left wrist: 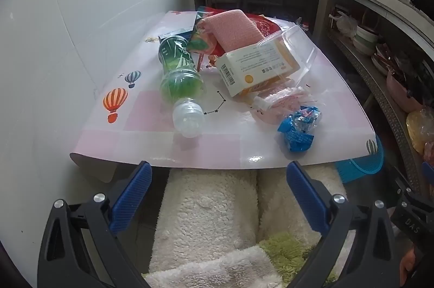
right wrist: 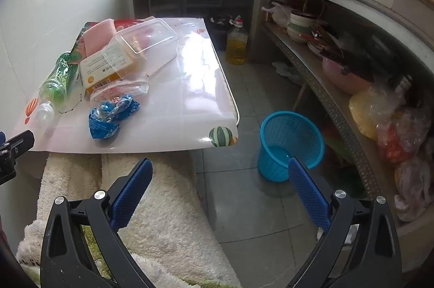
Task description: Collect trash
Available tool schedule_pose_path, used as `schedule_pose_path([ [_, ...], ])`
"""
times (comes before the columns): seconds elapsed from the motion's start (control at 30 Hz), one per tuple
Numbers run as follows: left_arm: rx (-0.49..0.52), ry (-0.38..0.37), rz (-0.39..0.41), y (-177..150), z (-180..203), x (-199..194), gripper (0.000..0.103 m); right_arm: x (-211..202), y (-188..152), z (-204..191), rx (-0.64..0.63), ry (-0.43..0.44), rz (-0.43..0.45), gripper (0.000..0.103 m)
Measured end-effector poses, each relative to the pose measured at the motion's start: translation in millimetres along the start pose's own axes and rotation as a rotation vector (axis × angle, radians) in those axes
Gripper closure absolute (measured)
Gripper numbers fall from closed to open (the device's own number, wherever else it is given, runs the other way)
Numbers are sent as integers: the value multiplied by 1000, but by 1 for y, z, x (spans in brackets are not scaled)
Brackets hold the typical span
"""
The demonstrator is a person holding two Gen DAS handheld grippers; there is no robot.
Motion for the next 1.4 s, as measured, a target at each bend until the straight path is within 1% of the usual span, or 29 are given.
schedule_pose_path([
  [0.27, 5, 15, -12, 3, 3, 4, 6, -4, 4, -5, 2, -11, 11, 8],
  [0.3, -4, 1, 2, 0, 1, -2, 6, -4, 5, -6, 2, -13, 11, 8],
  [0.37, -7, 0, 1, 2, 3, -1, 6, 0, 10, -12, 0, -10, 3, 8],
  [0.4, -6, 0, 0, 2, 4, -2, 6, 0, 6, -5, -4, 2, 15, 8],
  [0.7, -18, -6, -1, 0, -3, 2, 6, -1, 7, -6, -8, 4, 22, 8],
  [1.4, -18, 0, -3, -2, -4, 8, 6, -3, 8, -6, -8, 8, 24, 8],
])
Point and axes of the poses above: each gripper's, at about its wrist camera, not at the fingertips, and x roughly the way its jaws point, z to its right, y to its top, the point moved 3 cm from there along x, roughly the way its jaws point, and after that the axes turned 1 degree about -z, right-handed, at the moved point
